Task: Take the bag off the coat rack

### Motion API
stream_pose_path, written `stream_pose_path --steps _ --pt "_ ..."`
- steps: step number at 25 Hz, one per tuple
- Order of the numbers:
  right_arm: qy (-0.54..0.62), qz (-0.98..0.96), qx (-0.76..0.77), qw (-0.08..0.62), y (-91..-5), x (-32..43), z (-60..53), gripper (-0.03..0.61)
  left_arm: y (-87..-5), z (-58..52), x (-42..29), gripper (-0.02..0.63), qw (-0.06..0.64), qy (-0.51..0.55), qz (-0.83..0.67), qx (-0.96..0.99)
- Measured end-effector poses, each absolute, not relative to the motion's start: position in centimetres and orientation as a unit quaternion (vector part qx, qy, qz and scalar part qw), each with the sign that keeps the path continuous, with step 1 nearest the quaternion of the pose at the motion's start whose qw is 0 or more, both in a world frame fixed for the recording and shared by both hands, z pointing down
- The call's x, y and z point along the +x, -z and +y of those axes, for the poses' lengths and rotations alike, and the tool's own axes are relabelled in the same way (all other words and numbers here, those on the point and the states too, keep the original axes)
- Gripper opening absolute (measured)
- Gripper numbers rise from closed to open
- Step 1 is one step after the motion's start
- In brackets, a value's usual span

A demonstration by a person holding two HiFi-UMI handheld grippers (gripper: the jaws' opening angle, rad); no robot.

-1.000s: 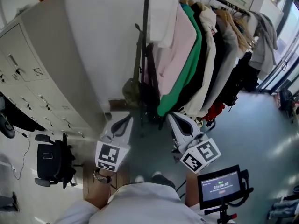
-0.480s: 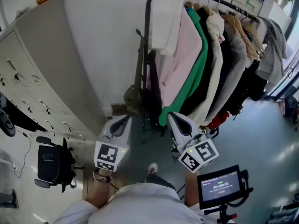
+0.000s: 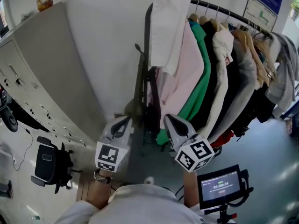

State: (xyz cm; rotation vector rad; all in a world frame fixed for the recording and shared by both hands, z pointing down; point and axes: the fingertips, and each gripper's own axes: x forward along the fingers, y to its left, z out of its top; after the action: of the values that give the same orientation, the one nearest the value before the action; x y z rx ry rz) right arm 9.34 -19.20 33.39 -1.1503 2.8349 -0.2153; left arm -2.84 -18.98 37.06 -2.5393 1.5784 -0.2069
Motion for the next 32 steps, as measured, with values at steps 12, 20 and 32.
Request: stream_pose_path --steps 12,20,32 --pt "0.088 0.936 -0.34 0.016 -35.2 8.3 -24.4 0.003 -38.9 -23.8 -3.8 0.002 0.051 0.094 0.565 -0.818" --pt "0.093 0.937 -0.338 0.011 -35.7 6.4 -27.8 0.003 -39.6 -29.0 -4.8 0.002 0.045 0.085 0.559 -0.824" --pt "0.093 0.929 -0.359 -0.011 -36.9 2.8 -36.1 0.003 -40.9 -38.9 -6.5 0.002 0.032 0.081 0.522 -0.849"
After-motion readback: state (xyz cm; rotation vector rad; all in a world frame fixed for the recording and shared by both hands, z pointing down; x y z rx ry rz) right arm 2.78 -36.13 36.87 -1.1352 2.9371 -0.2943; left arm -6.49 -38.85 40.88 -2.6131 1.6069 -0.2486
